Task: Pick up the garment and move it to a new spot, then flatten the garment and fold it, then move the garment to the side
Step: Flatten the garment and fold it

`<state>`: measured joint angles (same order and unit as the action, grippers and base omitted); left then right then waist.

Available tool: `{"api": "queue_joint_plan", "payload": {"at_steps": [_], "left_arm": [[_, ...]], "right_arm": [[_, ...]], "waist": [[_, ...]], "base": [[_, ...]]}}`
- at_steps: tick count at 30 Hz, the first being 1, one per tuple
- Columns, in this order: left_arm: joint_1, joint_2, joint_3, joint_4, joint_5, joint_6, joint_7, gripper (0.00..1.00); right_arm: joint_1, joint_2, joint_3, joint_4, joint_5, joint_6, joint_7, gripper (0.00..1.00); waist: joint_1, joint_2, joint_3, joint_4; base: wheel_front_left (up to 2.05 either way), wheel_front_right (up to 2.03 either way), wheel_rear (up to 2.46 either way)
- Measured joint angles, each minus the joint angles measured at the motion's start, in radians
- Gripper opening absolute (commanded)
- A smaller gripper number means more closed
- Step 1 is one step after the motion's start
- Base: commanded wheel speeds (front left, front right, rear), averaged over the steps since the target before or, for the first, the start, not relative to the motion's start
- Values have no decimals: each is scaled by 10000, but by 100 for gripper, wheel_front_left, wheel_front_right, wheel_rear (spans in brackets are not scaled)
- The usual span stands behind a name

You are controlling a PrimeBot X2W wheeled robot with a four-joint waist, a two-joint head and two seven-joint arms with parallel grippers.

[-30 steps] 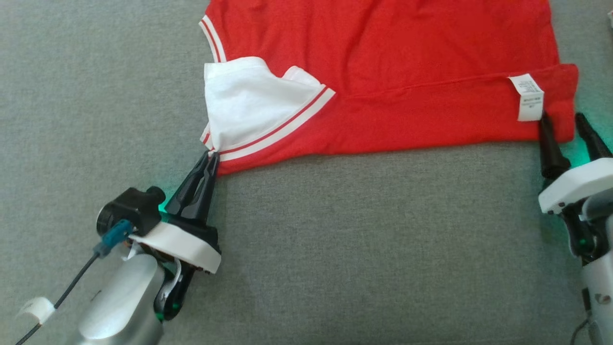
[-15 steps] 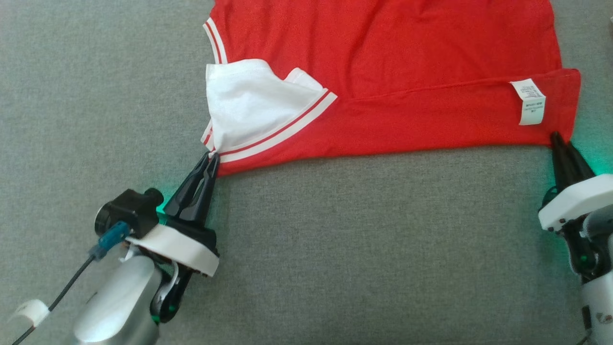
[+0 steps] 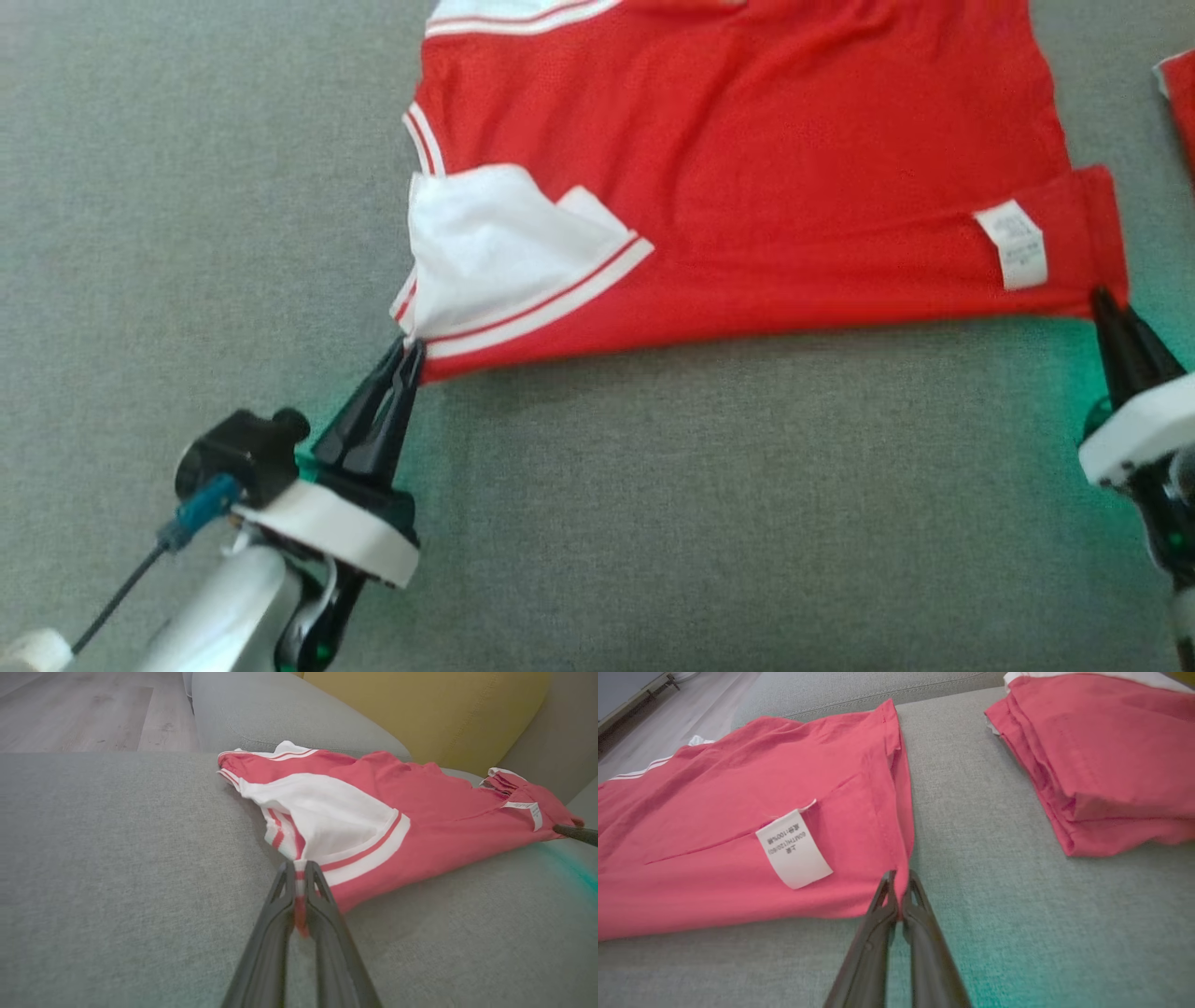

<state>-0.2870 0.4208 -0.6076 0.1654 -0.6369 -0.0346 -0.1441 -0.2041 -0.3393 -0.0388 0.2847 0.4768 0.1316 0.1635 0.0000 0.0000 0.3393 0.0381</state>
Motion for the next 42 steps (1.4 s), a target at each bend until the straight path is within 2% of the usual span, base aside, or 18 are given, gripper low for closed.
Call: {"api": "queue_joint_plan", "payload": {"at_steps": [14,23,24,25,26,27,28,29,30,35,36,39,42], "left_arm": [[1881,339,-213,-1394,-232,596,261,0],[2338,368,-435,-1674,-194,851,295,0],[2337,360,-451,-1639,-190,869,295,0],[2331,351,-476,-1592,-190,867,295,0],[2313,341,-506,-1530,-190,863,295,0],[2306,307,-510,-1484,-199,861,297,0],[2306,268,-514,-1446,-242,861,324,10],[2297,255,-552,-1413,-251,859,458,33],[2282,257,-600,-1398,-251,863,566,100],[2002,445,-546,-1787,-242,970,907,100],[1220,788,-345,-2395,-121,830,1264,100],[-322,1277,19,-2803,-123,426,2002,100],[-2500,1515,324,-2723,-309,-226,2909,100]], "right_arm": [[2338,-136,-729,-1429,69,0,184,0],[3112,272,-968,-1799,-127,0,393,0],[3134,282,-982,-1801,-282,0,391,19],[3144,297,-1026,-1799,-479,0,387,79],[3142,314,-1074,-1799,-688,0,359,100],[3141,347,-1127,-1799,-842,0,272,100],[3134,380,-1183,-1797,-924,0,198,100],[3121,385,-1208,-1802,-999,0,134,100],[3117,389,-1229,-1835,-1078,0,71,100],[2911,387,-1248,-2213,-1394,0,-393,100],[2521,360,-1118,-2575,-1475,0,-903,100],[2102,343,-924,-2966,-1561,0,-1062,100],[1713,236,-834,-3363,-1618,0,-1045,100]], "waist": [[0,0,-431,8],[-1,0,-654,-31],[0,0,-670,-32],[0,0,-686,-31],[0,0,-700,-31],[-1,0,-709,-33],[0,0,-714,-36],[0,0,-721,-43],[0,0,-728,-54],[-1,0,-629,-118],[0,0,-429,-113],[1,0,-109,-92],[2,0,338,-89]], "base": [[0,0,0],[0,0,0],[0,0,0],[0,0,0],[0,0,0],[0,0,0],[0,0,0],[0,0,0],[0,0,0],[0,0,0],[0,0,0],[0,0,0],[0,0,0]]}}
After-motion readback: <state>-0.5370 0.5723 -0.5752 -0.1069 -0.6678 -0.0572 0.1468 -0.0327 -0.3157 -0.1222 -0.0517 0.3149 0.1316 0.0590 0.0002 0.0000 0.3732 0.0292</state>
